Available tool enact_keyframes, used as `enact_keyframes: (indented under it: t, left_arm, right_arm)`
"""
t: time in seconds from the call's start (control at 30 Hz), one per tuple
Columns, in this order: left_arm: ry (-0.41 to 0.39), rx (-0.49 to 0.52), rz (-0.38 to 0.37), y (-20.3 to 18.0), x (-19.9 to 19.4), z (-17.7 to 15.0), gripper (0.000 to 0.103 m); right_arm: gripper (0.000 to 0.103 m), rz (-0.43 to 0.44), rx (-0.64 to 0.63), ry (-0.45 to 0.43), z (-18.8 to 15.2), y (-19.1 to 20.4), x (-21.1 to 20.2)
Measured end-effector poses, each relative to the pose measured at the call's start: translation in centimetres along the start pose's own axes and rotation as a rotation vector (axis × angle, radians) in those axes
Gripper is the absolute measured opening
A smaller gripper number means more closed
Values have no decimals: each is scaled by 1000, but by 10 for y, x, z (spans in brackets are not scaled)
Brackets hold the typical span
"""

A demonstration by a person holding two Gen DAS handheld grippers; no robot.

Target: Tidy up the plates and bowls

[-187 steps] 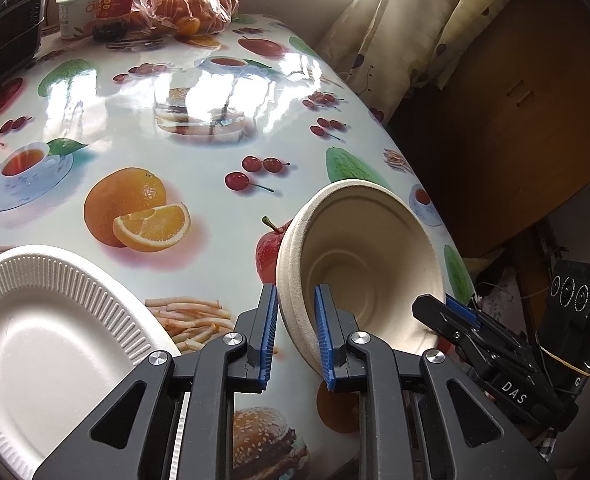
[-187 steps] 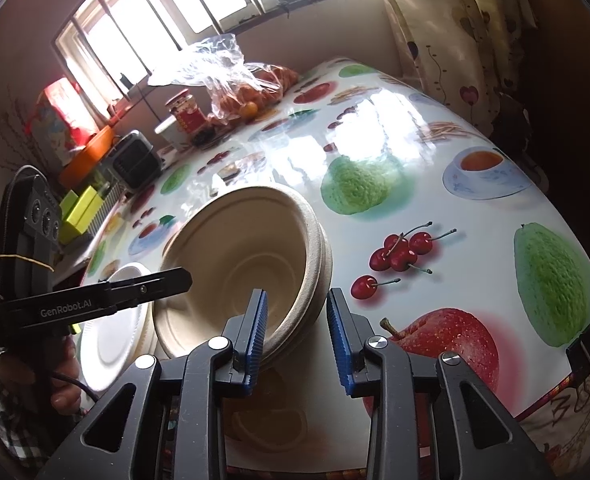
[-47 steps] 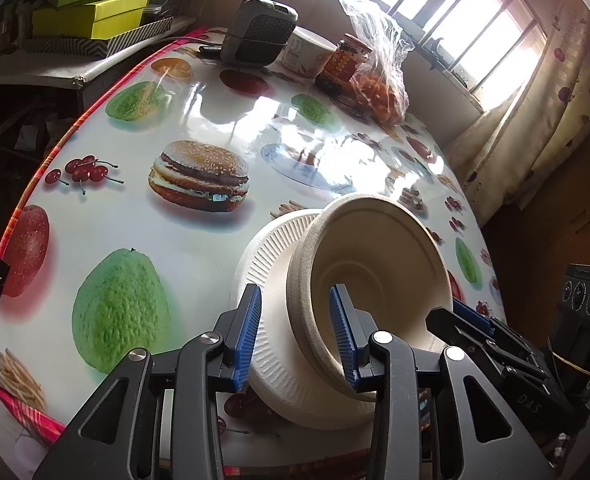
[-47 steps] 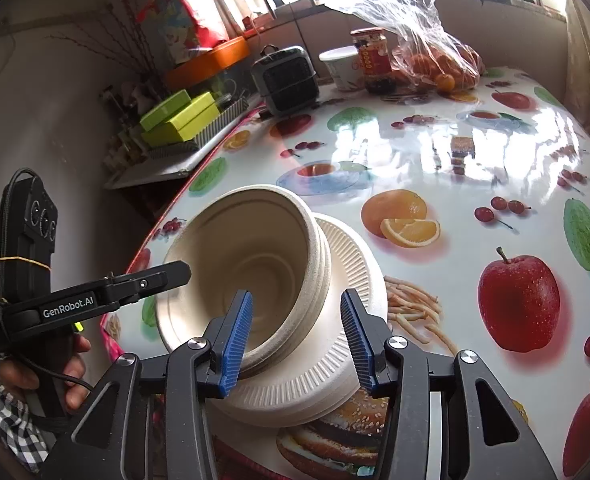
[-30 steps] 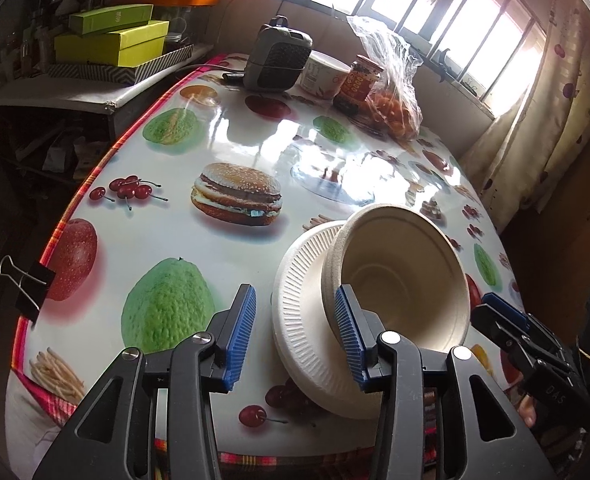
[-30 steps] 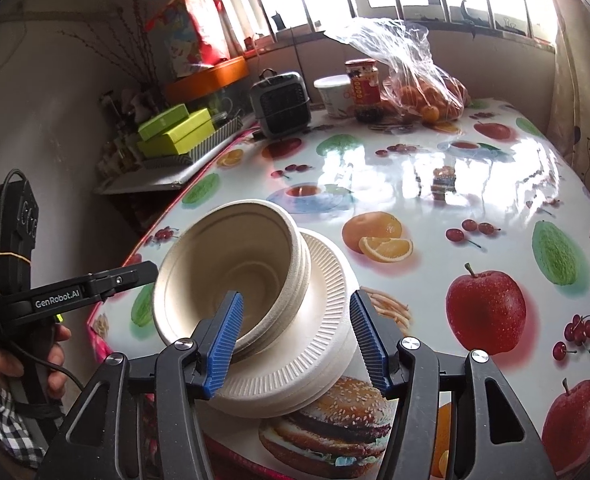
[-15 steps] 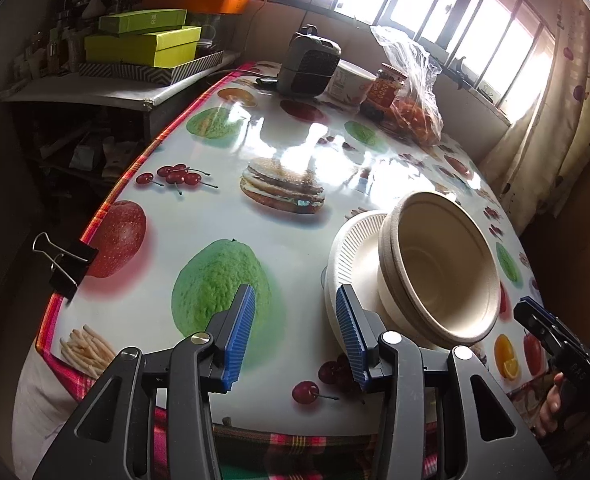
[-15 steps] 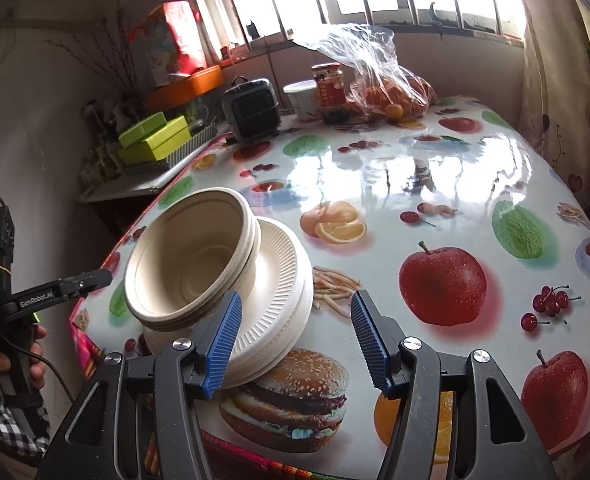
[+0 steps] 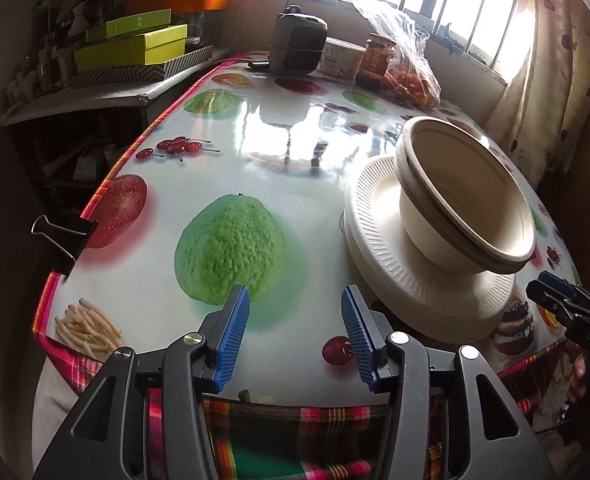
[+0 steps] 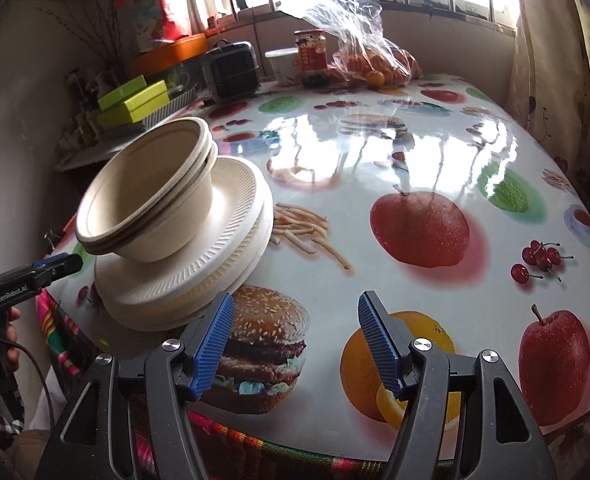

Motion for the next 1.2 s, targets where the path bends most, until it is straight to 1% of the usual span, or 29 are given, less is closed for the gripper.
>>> enact_keyframes:
  t: [0.07, 0.1, 0.17, 0.3, 0.4, 0.5, 0.73, 0.87, 1.0, 1.2]
  left_arm:
    - [2, 15, 13, -2, 1, -4, 51]
    - [3, 17, 16, -2, 2, -6, 54]
    - [1, 20, 19, -3, 2, -10, 54]
    - [-9, 44, 53, -6, 2, -12, 56]
    - [-18, 53, 59, -9, 2, -14, 60]
    - [-23, 58, 74, -9, 3, -14, 61]
    - [-31, 87, 118, -13, 5, -15, 61]
    - [-42, 69, 120, -11, 5, -15, 61]
    - [-49, 79, 138, -13, 6, -16, 61]
    - [-60, 75, 139, -14, 6, -16, 61]
  right_arm:
    - [68, -7, -10, 14, -6, 0, 3]
    - [69, -11, -15, 17, -8, 0, 4]
    - [72, -16, -31, 11, -11, 2, 4]
    - [76, -19, -52, 7, -14, 7, 4]
    - [81, -18, -59, 5, -17, 11, 4]
    - [84, -30, -76, 3, -18, 14, 6]
    - [85, -63, -97, -5, -20, 17, 8]
    - [85, -67, -86, -12, -20, 16, 7]
    - [86, -80, -96, -22, -21, 17, 7]
    - [86, -90, -99, -25, -21, 18, 8]
Point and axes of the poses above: each gripper's, at about its wrist camera, not at the fingertips, and x roughly the way its jaws point, y to its left, z to its top, the point moved 6 cm from there along x, roughly the way its jaws point, and after that the axes turned 13 degrees about -y, right-handed, at the moved point
